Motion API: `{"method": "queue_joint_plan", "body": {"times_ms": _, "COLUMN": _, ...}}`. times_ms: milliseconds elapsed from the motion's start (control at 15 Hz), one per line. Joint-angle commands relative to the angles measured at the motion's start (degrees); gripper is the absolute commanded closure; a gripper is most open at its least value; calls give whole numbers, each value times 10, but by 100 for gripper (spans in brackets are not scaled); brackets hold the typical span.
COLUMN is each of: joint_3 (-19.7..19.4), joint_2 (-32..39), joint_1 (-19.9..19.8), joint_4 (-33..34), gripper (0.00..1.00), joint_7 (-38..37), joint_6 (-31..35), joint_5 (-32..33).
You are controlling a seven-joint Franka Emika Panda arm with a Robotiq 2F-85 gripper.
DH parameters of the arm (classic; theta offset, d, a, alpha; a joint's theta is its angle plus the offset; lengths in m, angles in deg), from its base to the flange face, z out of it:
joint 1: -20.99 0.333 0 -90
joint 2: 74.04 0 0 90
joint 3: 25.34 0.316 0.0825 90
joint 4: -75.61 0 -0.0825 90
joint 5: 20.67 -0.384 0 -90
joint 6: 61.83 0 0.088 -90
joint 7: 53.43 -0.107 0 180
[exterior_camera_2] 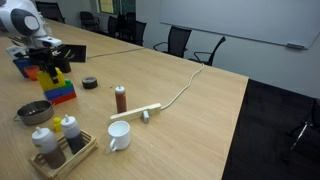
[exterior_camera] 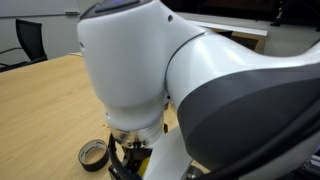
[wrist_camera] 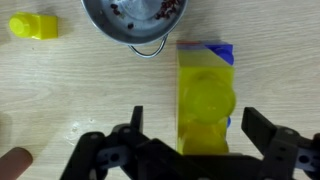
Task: Stack the three part yellow Lego on the stacked yellow Lego
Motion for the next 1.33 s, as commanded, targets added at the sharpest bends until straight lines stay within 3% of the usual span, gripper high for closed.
{"method": "queue_joint_plan", "body": {"times_ms": 0, "joint_3": -3, "joint_2": 3, "joint_1": 2, "joint_4": 5, "gripper": 0, "joint_7": 2, "joint_6": -2, "joint_5": -2}}
{"method": "queue_joint_plan", "body": {"times_ms": 667, "joint_3": 6, "joint_2": -38, "joint_1": -21, "joint_4": -39, "gripper": 0, "joint_7": 27, "joint_6": 51, "joint_5": -12}}
{"method": "queue_joint_plan", "body": {"times_ms": 733, "joint_3": 3, "joint_2": -39, "joint_1": -19, "joint_4": -37, "gripper": 0, "joint_7": 26, "joint_6": 41, "joint_5": -8}}
{"method": "queue_joint_plan", "body": {"times_ms": 800, "joint_3": -3, "joint_2": 3, "joint_1": 3, "joint_4": 5, "gripper": 0, "joint_7": 2, "joint_6": -3, "joint_5": -2}}
{"method": "queue_joint_plan", "body": {"times_ms": 1267, "joint_3": -3, "joint_2": -2, "joint_1": -5, "joint_4": 5, "gripper": 0, "joint_7": 8, "joint_6": 17, "joint_5": -4}}
